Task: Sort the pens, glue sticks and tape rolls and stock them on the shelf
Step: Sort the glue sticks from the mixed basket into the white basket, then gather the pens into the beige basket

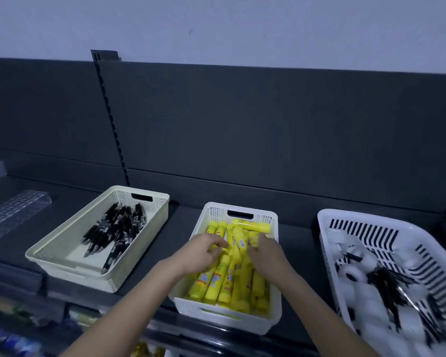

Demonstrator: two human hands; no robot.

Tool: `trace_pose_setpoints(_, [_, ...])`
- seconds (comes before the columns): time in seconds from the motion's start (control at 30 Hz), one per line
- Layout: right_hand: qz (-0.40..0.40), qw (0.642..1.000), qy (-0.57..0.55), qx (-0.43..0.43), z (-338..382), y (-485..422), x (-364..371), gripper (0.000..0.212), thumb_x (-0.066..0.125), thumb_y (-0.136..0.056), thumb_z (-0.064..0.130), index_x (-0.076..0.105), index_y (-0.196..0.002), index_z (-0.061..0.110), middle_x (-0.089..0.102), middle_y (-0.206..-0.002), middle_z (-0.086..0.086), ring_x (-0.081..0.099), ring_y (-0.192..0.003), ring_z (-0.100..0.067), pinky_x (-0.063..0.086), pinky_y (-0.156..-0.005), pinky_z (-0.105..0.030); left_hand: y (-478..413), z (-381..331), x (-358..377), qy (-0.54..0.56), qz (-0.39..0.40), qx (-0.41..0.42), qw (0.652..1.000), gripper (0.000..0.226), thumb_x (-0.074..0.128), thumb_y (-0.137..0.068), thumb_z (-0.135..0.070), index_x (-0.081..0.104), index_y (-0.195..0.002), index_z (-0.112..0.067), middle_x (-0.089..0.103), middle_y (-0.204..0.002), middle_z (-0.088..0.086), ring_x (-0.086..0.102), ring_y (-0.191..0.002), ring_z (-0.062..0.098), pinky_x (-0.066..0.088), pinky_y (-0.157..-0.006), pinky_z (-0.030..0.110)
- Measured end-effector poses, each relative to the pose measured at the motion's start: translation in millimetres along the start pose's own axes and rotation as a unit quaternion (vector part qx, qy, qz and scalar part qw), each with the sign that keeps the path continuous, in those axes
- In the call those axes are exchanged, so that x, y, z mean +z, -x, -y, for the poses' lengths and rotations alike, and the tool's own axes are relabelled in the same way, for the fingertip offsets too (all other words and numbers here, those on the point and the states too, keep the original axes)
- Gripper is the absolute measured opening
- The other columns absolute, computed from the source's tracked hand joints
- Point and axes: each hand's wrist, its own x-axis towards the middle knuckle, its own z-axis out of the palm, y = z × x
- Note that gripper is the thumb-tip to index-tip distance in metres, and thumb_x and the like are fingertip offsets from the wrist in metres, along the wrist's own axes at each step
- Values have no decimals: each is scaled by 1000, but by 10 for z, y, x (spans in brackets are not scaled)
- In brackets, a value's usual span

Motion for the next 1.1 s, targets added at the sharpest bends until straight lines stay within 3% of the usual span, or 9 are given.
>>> trace_pose_setpoints(0.07, [-23,999,9,-20,-71,58,-53,17,37,-95,15,51,-85,12,55,-112,-17,52,-91,-27,38,-71,-28,-28,-33,33,3,-3,6,1000,27,49,-95,-15,62,-119,-14,60,-127,0,52,-121,14,39,-101,22])
trace_pose_setpoints(0.1, [-38,999,8,-27,-113,105,-98,19,38,-95,12,53,-84,11,54,-111,-15,52,-92,-25,40,-75,-28,-45,-58,50,2,-6,10,1000,27,49,-95,-15,62,-119,-14,60,-126,0,52,-121,14,39,-100,21])
trace_pose_setpoints(0.2, [-79,996,9,-43,-272,205,-226,27,41,-93,8,58,-112,0,53,-116,-11,53,-111,-25,37,-86,-24,-67,-159,104,5,-28,18,999,26,50,-94,-17,63,-117,-16,62,-123,-1,53,-119,14,38,-94,19])
trace_pose_setpoints(0.47, [-150,988,30,11,-1255,730,-982,40,48,-94,19,47,-132,8,47,-136,-8,46,-124,-21,35,-99,-26,-224,-1210,607,-3,-52,92,994,25,51,-92,-12,65,-113,-11,66,-117,1,57,-113,16,38,-89,18])
trace_pose_setpoints(0.6, [-151,987,46,28,-1801,890,-1222,32,50,-91,16,54,-121,5,54,-121,-11,49,-114,-26,38,-95,-31,-254,-1683,874,0,-49,95,994,26,51,-92,-11,64,-113,-10,65,-117,1,58,-110,17,39,-86,18])
trace_pose_setpoints(0.8, [-117,991,38,56,-1970,925,-1255,9,50,-92,18,53,-85,14,52,-86,-1,55,-92,-23,38,-66,-25,-318,-1763,950,-14,-39,93,995,26,52,-90,-15,65,-112,-13,68,-113,2,60,-108,17,41,-90,22])
trace_pose_setpoints(0.93, [-92,992,36,74,-2316,1043,-1439,24,48,-95,24,55,-103,3,60,-98,-10,58,-91,-23,45,-69,-27,-357,-2095,1212,-8,-33,86,996,25,51,-92,-15,65,-112,-10,66,-114,0,58,-109,15,38,-86,17])
trace_pose_setpoints(1.03, [-75,995,35,59,-2507,1078,-1507,13,44,-97,24,46,-102,13,49,-75,5,46,-66,-8,36,-54,-16,-373,-2215,1385,-9,-21,69,997,24,51,-93,-14,65,-112,-10,66,-116,2,58,-110,15,40,-89,18])
trace_pose_setpoints(1.1, [-62,996,35,61,-2568,1078,-1520,13,43,-97,21,45,-108,16,54,-86,3,47,-72,-10,40,-63,-17,-405,-2237,1454,-19,-12,60,998,25,50,-94,-14,64,-114,-11,65,-118,2,58,-111,14,38,-88,16])
